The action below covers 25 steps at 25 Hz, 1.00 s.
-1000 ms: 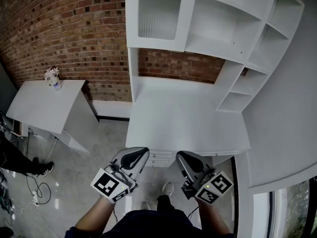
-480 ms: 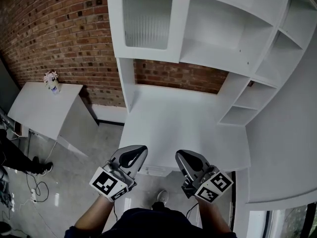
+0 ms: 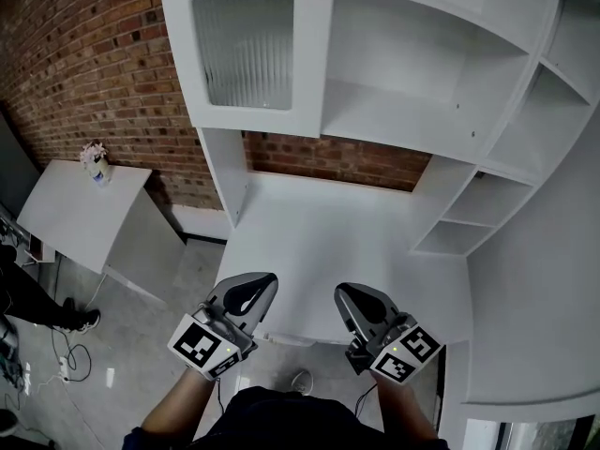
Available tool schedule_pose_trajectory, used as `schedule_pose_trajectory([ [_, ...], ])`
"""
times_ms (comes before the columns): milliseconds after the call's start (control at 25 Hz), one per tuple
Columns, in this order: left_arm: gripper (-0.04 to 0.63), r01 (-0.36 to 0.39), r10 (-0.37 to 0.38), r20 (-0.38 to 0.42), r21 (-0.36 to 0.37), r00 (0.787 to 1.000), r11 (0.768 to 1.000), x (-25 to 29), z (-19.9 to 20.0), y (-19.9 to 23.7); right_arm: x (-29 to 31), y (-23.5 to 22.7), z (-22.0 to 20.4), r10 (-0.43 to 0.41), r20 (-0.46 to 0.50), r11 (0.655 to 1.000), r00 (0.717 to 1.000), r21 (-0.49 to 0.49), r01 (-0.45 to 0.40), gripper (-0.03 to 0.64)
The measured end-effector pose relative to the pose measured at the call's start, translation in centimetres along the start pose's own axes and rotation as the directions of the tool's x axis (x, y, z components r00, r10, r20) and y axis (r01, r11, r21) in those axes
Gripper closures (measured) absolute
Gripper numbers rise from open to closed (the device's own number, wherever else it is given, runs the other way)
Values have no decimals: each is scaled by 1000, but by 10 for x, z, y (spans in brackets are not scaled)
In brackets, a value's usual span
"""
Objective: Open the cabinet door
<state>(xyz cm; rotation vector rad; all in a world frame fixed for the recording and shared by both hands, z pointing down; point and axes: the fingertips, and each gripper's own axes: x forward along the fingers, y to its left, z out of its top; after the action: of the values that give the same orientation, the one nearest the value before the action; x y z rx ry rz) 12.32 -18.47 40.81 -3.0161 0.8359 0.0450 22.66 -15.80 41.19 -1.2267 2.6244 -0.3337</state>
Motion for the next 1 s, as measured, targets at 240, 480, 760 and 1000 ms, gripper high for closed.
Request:
schedule_pose_trajectory([
  [240,588,-21,21,-6,5,1000,1000,14,-1,16,13,-19,2,13,-1,1000,1000,9,-13,591],
  [480,588,0,0,-4,23,1000,1000,19,-4,27,22,-23,2,-15,1,1000,1000,-3,15,591],
  [760,588,72,-81,61,131,995,989,23,31,47,31,-9,5,-106,38,994,994,-15,106,591],
  [1000,588,107,-145,129,260,981,960,34,86,72,46,9,27,-147,94,986,985,-65,153,591],
])
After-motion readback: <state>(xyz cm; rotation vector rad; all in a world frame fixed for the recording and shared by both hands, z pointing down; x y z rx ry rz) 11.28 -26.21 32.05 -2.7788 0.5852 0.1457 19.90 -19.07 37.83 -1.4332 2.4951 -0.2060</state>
